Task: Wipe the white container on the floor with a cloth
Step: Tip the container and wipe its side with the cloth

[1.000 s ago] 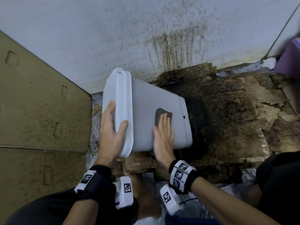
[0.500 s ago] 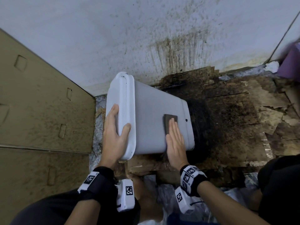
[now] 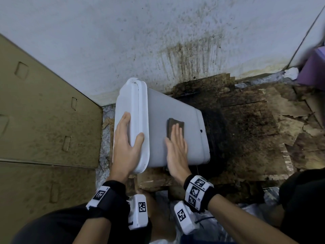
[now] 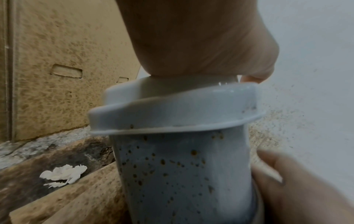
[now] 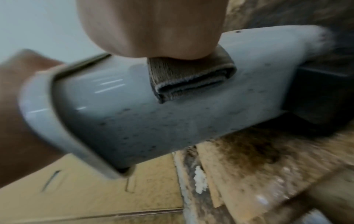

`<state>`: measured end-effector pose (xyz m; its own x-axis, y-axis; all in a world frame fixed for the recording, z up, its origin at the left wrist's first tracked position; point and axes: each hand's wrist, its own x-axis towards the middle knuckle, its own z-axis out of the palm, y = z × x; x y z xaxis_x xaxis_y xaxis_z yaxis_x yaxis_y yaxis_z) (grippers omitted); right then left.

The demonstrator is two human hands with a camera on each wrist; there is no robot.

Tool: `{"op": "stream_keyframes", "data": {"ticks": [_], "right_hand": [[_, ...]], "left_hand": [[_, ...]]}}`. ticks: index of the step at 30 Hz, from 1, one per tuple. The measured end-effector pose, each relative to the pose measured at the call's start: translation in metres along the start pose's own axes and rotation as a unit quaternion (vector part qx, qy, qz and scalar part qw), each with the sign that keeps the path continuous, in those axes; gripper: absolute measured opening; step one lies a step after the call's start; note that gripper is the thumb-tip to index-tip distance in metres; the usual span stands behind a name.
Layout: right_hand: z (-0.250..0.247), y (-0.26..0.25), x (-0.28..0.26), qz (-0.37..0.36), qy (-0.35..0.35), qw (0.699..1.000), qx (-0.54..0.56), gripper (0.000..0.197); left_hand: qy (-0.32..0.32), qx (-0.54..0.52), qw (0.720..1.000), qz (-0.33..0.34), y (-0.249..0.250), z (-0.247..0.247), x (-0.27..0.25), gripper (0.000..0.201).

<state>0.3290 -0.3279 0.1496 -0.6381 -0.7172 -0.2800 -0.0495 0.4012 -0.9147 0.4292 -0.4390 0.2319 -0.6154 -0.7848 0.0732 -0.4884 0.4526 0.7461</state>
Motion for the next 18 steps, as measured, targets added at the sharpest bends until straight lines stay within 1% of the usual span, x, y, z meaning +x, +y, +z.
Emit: {"op": "stream_keyframes", "data": {"ticks": [2, 3, 6, 9, 12, 15, 18], "right_hand": [[0.004, -0.026, -0.002, -0.063, -0.036, 0.997, 0.0, 0.067], [0.004, -0.036, -0.001, -0.083, -0.053, 0.995, 0.01, 0.064], [0.0, -0.049, 0.013, -0.105, -0.093, 0.99, 0.025, 0.054], [-0.004, -0.041, 0.032, -0.121, -0.111, 0.986, -0.009, 0.054], [-0.008, -0.026, 0.049, -0.119, -0.093, 0.988, -0.017, 0.055], [-0.015, -0.004, 0.055, -0.088, -0.055, 0.994, -0.023, 0.055], [-0.02, 0.024, 0.047, -0.053, -0.032, 0.997, -0.039, 0.056]], "left_hand": [[-0.005, 0.009, 1.0, 0.001, 0.002, 0.0, -0.001, 0.071], [-0.007, 0.015, 1.0, 0.002, 0.003, 0.0, -0.001, 0.07], [-0.015, 0.02, 1.0, 0.002, 0.004, 0.0, -0.001, 0.07], [-0.012, 0.012, 1.0, 0.001, -0.002, -0.002, -0.001, 0.071], [-0.008, 0.001, 1.0, -0.002, -0.007, -0.004, 0.0, 0.074], [-0.001, -0.015, 1.0, 0.001, -0.008, -0.003, 0.0, 0.075], [0.001, -0.013, 1.0, 0.008, -0.006, -0.001, -0.001, 0.075]]}}
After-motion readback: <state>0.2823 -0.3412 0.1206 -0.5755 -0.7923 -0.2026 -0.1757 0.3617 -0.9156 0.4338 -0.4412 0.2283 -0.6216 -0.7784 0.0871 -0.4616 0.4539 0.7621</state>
